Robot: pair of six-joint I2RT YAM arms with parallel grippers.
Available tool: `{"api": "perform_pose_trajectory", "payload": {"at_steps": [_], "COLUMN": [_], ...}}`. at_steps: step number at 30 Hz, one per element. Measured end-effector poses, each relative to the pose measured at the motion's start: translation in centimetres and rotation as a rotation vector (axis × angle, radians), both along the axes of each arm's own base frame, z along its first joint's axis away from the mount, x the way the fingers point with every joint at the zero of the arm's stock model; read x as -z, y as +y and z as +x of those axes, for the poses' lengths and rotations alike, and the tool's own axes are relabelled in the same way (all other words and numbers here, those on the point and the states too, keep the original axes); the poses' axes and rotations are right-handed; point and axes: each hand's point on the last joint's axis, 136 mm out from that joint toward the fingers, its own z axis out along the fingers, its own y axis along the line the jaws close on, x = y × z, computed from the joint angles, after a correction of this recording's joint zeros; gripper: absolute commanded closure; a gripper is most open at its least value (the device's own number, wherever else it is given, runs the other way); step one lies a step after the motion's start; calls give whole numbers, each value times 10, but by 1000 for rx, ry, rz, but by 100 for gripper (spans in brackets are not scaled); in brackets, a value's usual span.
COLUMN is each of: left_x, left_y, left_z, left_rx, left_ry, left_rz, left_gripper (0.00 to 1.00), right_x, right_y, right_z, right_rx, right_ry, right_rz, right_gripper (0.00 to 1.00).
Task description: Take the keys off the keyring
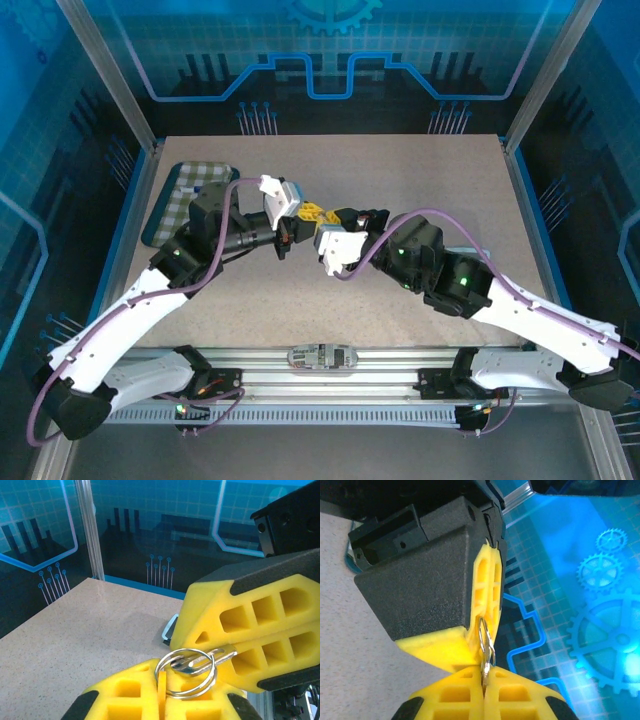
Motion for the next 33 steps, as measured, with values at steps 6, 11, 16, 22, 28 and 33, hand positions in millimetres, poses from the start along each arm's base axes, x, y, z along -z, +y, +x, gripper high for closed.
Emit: {"api": "perform_pose_trajectory", "payload": {"at_steps": [6, 11, 16, 22, 28, 33], "left_x": [-5, -1, 6, 21, 29, 26], "left_y": [-5, -8, -10, -17, -16, -16], "left_z": [-2, -1, 3, 2, 1, -7], "left_rx": [9, 8, 2, 18, 13, 40], "left_ry": [-1, 18, 57, 114, 142, 142], "left_rz": [-1, 14, 40, 85, 108, 84], "left_gripper": [100, 100, 100, 100, 100, 100], "right_x": [-6, -2, 5, -1, 6, 7], "right_y": [-5, -8, -10, -7, -6, -6], "right_z": [-4, -4, -2, 8, 8, -1], "right_rx": [-5, 7, 32, 87, 101, 53], "right_ry": [67, 72, 24, 42, 111, 119], "right_rz": [14, -14, -85, -119, -160, -121], "right_gripper": [100, 100, 100, 100, 100, 100]}}
